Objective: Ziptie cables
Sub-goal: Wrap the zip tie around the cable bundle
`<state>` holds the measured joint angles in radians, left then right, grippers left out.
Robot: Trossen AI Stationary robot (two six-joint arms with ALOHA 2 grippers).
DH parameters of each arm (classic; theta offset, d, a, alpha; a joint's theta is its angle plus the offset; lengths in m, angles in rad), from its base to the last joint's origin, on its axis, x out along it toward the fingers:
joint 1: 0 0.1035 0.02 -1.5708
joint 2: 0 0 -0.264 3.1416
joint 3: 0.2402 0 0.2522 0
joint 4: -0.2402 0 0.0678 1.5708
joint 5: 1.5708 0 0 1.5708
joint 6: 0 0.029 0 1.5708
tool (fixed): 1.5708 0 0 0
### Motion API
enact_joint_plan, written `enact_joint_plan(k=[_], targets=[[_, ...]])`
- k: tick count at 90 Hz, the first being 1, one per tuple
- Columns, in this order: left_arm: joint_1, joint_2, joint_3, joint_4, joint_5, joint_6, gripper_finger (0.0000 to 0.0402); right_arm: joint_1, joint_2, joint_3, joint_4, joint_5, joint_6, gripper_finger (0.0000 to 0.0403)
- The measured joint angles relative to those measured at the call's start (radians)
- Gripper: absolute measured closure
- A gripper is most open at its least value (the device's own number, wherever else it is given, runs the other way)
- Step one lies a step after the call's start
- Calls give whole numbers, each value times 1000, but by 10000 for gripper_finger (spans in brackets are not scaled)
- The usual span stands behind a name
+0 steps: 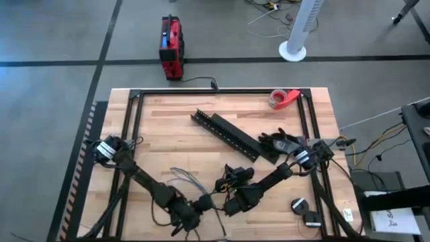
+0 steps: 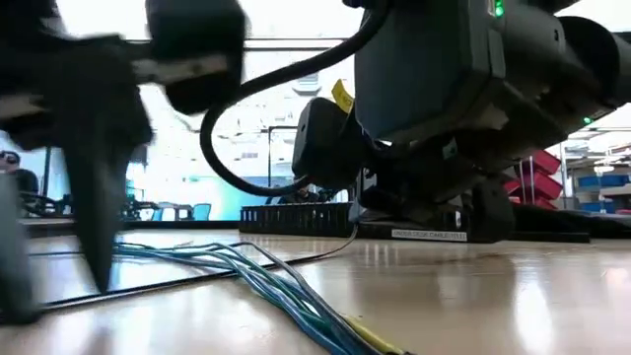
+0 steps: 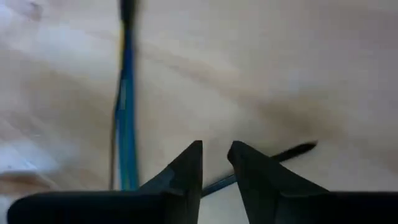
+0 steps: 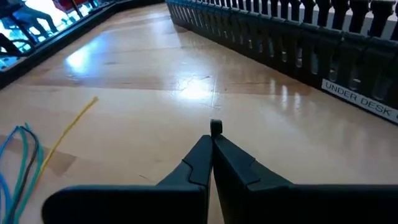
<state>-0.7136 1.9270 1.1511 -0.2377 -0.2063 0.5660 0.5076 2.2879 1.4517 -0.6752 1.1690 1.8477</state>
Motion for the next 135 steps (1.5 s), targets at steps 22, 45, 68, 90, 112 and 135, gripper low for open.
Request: enact_joint_plan(k=[22, 45, 68, 90, 112, 135], targets=[[-96, -24, -6, -17, -124, -93, 284, -4, 0, 0, 1, -25, -17, 403], [-95, 10, -113, 203, -97, -101, 245, -5, 0, 0, 4, -34, -36, 403], [-62, 93, -231, 558, -96, -5, 243, -4, 0, 0, 10, -36, -35, 403], [-8, 102, -244, 598, -63, -18, 274, -4, 1, 0, 36, -43, -53, 403], [38, 107, -246, 644, -31, -17, 307, -4, 5, 0, 47, -44, -61, 403], [65, 109, -248, 700, -13, -11, 336, -3, 5, 0, 65, -44, -65, 403]])
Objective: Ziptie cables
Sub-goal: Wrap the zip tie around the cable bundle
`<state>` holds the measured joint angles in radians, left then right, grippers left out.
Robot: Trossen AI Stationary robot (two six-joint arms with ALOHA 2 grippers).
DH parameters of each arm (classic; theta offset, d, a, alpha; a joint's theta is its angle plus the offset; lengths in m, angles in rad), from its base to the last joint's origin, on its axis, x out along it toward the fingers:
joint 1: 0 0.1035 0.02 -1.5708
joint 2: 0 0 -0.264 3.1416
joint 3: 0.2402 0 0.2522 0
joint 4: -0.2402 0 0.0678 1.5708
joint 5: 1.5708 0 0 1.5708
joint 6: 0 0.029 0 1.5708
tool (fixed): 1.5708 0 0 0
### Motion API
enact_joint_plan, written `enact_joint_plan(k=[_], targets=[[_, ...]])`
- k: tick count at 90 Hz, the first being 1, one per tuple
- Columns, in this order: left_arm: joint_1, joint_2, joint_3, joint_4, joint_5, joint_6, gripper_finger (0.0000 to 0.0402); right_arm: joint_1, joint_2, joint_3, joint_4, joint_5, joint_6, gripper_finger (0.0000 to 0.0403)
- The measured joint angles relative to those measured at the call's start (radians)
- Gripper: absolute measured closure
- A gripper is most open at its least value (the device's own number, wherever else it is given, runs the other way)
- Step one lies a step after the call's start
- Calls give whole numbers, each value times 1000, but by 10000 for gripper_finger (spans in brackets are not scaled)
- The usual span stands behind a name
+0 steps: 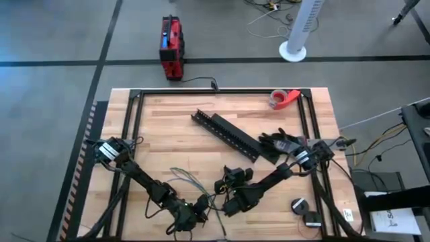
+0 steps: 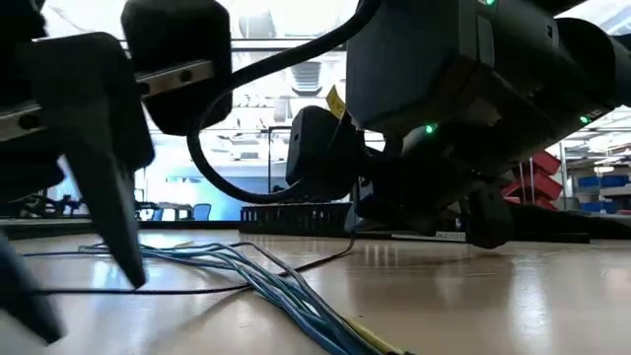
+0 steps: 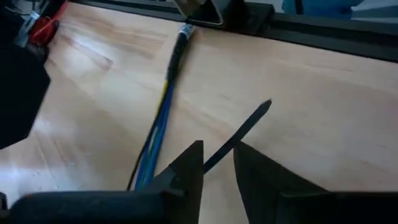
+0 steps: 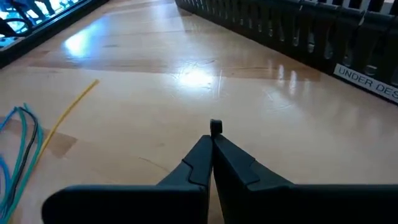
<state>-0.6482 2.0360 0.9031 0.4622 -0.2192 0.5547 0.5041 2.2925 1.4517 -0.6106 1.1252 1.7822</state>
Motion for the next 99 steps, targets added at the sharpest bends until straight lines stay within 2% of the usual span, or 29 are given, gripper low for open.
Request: enact_joint_plan(k=[32, 44, 62, 71, 90, 99], targets=[[41, 1, 1, 29, 21, -58, 366, 0, 0, 0, 44, -7, -52, 403], [46, 0, 0, 31, 74, -167, 396, 4, 0, 0, 44, -2, -70, 403], [33, -35, -15, 59, 71, -306, 401, 26, -2, 0, 43, 41, -124, 403], [28, -83, -87, 136, 76, -383, 401, 51, -10, 0, 41, 88, -152, 403], [27, -215, -320, 439, 87, -578, 401, 109, -24, 0, 52, 237, -259, 403], [40, -246, -391, 547, 60, -682, 401, 118, -24, 0, 75, 297, -334, 403]])
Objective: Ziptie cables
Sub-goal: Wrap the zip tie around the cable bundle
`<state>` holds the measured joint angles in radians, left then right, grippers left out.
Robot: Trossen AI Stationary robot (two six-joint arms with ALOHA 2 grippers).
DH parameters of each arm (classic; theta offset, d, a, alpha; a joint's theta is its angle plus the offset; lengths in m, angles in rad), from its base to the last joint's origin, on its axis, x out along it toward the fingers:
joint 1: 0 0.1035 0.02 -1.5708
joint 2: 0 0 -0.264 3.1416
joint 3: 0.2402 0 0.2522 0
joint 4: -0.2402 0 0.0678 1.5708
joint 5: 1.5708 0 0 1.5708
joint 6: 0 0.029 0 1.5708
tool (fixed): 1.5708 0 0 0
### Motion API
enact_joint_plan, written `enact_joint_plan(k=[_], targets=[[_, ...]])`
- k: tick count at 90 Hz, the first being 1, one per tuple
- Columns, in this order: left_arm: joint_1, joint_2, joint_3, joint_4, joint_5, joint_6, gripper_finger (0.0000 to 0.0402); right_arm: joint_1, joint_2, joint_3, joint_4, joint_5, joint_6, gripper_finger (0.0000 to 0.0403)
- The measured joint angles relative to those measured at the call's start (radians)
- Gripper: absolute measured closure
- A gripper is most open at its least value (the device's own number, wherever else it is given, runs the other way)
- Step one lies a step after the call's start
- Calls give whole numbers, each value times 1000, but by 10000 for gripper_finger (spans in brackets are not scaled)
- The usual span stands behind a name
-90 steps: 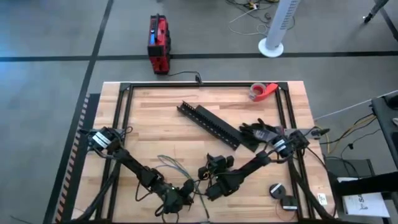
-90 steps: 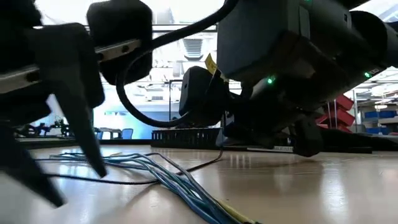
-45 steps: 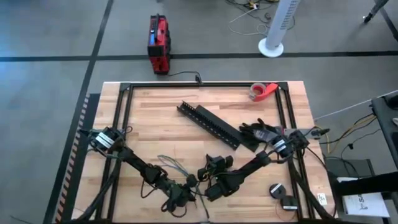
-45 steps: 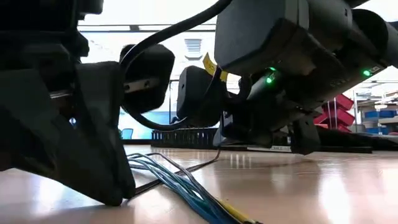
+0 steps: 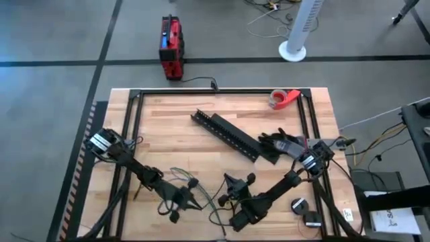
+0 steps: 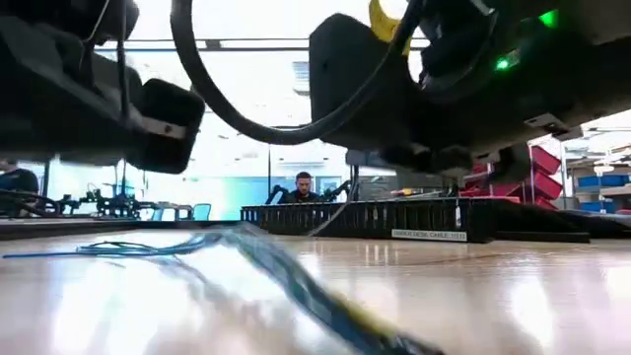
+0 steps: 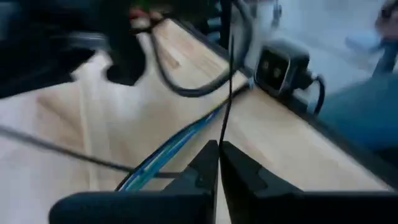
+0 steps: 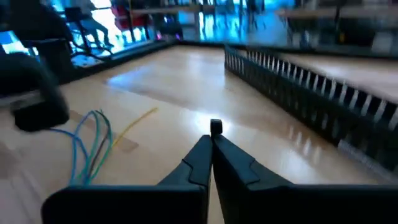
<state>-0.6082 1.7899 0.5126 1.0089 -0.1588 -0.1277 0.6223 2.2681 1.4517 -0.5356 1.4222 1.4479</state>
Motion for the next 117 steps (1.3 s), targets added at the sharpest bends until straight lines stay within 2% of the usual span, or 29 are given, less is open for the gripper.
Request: enact_joint_plan(k=[10, 27, 42, 61, 85, 99, 117], targets=[[31, -8, -37, -3, 0, -151, 401, -1, 0, 0, 100, 37, -190, 403], [99, -9, -45, 1, 163, -278, 401, -15, 0, 0, 403, 29, -712, 403], [156, -20, -38, 3, 263, -280, 401, -27, 0, 0, 628, -86, -1085, 403], [205, -36, -35, 3, 384, -320, 401, -22, -3, 2, 851, -228, -1477, 403], [218, -4, 37, -15, 602, -384, 401, -23, -18, 79, 855, -311, -1777, 403], [218, -4, 75, -92, 621, -382, 401, -23, -18, 100, 838, -397, -1852, 403], [216, -4, 64, -77, 648, -391, 401, -13, -18, 99, 824, -402, -1852, 403]])
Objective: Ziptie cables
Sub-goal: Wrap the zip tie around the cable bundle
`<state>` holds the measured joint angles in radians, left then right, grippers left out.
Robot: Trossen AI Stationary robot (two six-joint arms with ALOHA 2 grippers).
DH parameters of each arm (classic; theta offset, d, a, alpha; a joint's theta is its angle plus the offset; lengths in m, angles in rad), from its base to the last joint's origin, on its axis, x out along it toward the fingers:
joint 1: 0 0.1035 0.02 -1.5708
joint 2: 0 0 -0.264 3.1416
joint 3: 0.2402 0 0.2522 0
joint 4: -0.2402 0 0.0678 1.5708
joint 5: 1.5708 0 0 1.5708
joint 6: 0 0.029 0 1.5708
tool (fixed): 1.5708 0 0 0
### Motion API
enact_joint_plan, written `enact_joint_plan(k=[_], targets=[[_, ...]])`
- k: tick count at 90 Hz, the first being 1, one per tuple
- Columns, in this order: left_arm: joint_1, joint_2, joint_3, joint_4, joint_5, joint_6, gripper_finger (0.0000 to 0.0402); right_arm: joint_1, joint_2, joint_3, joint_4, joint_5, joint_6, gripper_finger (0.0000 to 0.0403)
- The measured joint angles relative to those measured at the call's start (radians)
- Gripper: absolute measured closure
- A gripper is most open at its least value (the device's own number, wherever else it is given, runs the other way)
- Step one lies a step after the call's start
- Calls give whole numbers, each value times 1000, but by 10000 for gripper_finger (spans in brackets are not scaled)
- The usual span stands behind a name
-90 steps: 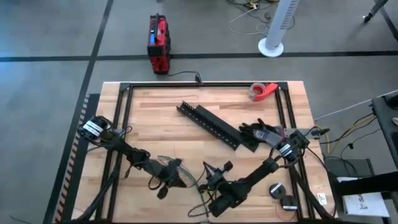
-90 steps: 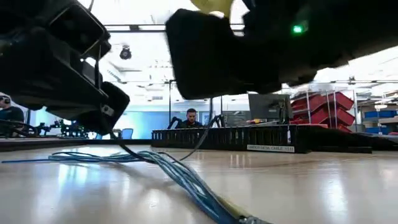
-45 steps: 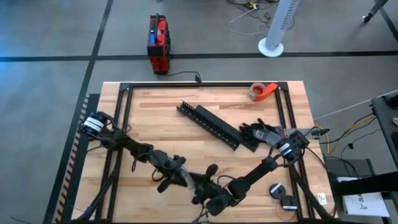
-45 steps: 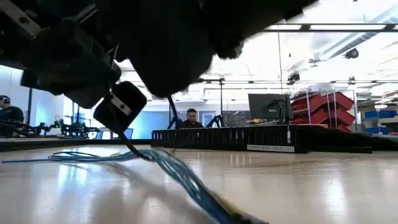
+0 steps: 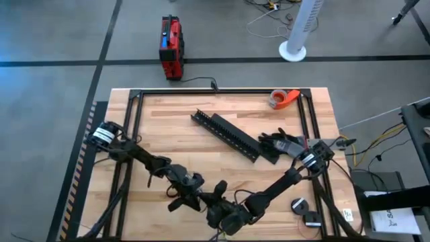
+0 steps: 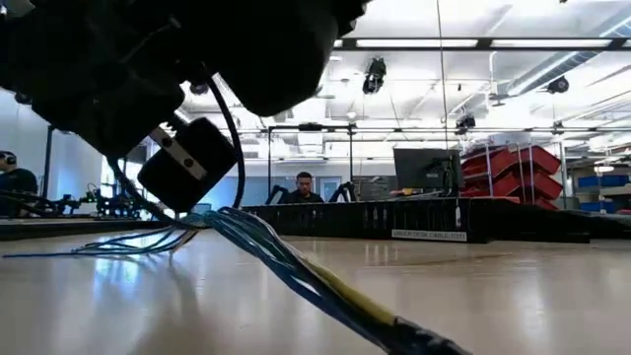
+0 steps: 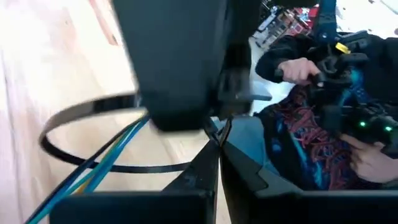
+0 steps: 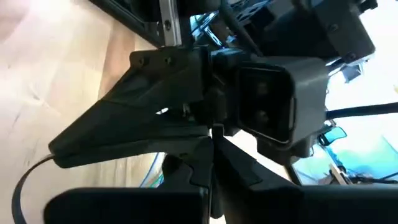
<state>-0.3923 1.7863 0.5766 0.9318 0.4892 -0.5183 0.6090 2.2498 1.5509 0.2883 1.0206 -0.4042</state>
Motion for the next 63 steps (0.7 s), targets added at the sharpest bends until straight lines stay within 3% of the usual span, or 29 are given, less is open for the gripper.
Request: enact_joint_plan(k=[63], targets=[[-2, 0, -8, 12, 1, -15, 401, 2, 0, 0, -4, -26, 3, 403]])
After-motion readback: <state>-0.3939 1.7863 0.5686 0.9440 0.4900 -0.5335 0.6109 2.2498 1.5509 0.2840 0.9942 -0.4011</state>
